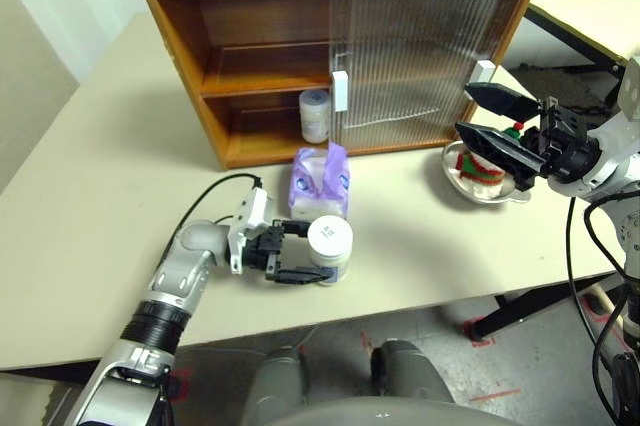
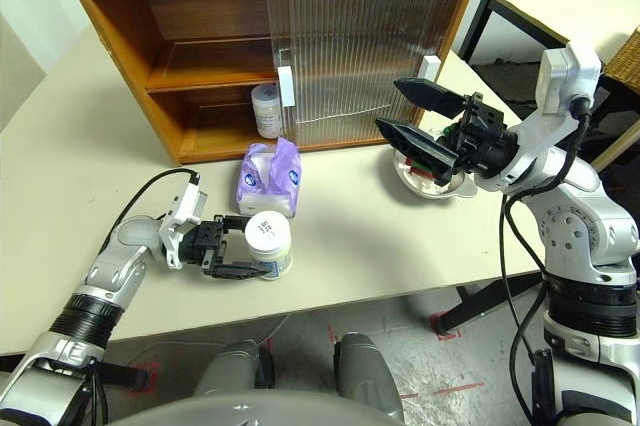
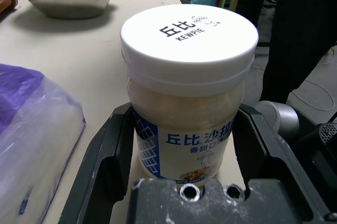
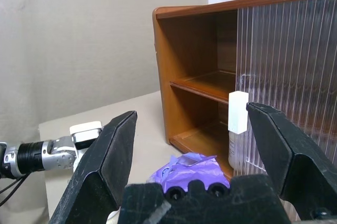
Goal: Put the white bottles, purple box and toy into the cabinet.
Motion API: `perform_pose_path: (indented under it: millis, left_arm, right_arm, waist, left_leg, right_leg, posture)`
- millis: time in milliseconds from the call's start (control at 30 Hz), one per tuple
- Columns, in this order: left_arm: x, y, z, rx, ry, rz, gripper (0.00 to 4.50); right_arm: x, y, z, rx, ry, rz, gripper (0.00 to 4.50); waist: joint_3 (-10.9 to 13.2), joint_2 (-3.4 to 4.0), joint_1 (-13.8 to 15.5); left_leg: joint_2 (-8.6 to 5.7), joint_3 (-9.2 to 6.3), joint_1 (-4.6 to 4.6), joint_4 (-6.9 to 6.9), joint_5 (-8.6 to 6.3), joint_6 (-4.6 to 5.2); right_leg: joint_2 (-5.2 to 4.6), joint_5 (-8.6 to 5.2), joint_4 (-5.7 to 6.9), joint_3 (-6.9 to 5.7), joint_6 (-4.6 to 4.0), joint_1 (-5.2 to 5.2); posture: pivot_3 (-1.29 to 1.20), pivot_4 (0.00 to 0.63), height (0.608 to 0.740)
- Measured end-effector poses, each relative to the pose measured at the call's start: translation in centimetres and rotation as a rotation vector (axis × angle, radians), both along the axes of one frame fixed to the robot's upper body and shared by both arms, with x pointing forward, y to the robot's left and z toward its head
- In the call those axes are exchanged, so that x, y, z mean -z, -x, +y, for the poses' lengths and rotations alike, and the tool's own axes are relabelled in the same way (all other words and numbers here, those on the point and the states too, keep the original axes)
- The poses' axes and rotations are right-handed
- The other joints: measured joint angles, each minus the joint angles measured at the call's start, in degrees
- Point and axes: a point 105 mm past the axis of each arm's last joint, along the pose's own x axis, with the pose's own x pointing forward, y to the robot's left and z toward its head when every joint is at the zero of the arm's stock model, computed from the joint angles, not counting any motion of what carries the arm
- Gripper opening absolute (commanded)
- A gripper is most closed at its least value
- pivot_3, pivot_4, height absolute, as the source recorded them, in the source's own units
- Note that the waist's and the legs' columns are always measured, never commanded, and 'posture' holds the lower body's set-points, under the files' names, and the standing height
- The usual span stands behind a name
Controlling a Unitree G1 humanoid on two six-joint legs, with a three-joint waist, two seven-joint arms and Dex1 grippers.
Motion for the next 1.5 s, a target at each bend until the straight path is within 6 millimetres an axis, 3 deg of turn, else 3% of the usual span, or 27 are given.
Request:
perform_pose_path:
  millis: [300,467,700,1267,1500]
  left_arm:
    - [-4.9,-1.7,2.6,-0.183,0.088,-0.044,3.05]
    - [-6.4,-2.5,3.9,-0.283,0.128,-0.036,3.05]
    - [-9.0,-6.7,6.7,-0.596,0.201,-0.107,3.05]
    - [-2.8,-11.2,9.5,-1.026,0.098,-0.036,3.05]
    - [-2.6,-12.6,8.6,-1.141,0.166,-0.046,3.05]
  right_arm:
    - [0.0,-0.2,0.1,-0.006,-0.011,0.002,4.50]
    - [0.0,-0.3,0.3,-0.021,-0.019,-0.004,4.50]
    - [0.1,-0.4,0.7,-0.032,-0.015,-0.005,4.50]
    - [0.2,-0.4,0.7,-0.030,-0.015,0.001,4.50]
    - [0.5,-0.3,0.6,-0.027,-0.015,0.009,4.50]
  waist:
    - [0.01,-0.01,0.14]
    - [0.01,0.00,0.24]
    - [0.03,-0.03,0.33]
    - [0.06,-0.11,0.30]
    - [0.03,-0.17,0.38]
  left_leg:
    - [0.00,-0.03,-0.03,0.00,0.00,0.01]
    - [0.00,-0.04,-0.03,-0.01,0.00,0.01]
    - [-0.03,-0.05,-0.04,0.00,0.00,0.01]
    - [-0.04,-0.04,-0.08,-0.01,-0.04,-0.07]
    - [-0.06,-0.04,-0.09,-0.01,-0.07,-0.13]
  right_leg:
    - [-0.01,0.12,-0.01,0.00,0.34,-0.01]
    - [0.00,0.12,0.00,-0.01,0.34,-0.01]
    - [-0.01,0.17,-0.02,0.00,0.42,0.01]
    - [-0.01,0.25,-0.04,0.00,0.29,0.00]
    - [-0.03,0.34,-0.06,0.00,0.31,0.02]
  posture:
    - [-0.01,0.000,0.740]
    - [0.00,0.000,0.740]
    - [-0.01,0.000,0.740]
    - [-0.03,0.000,0.740]
    - [-0.03,0.000,0.740]
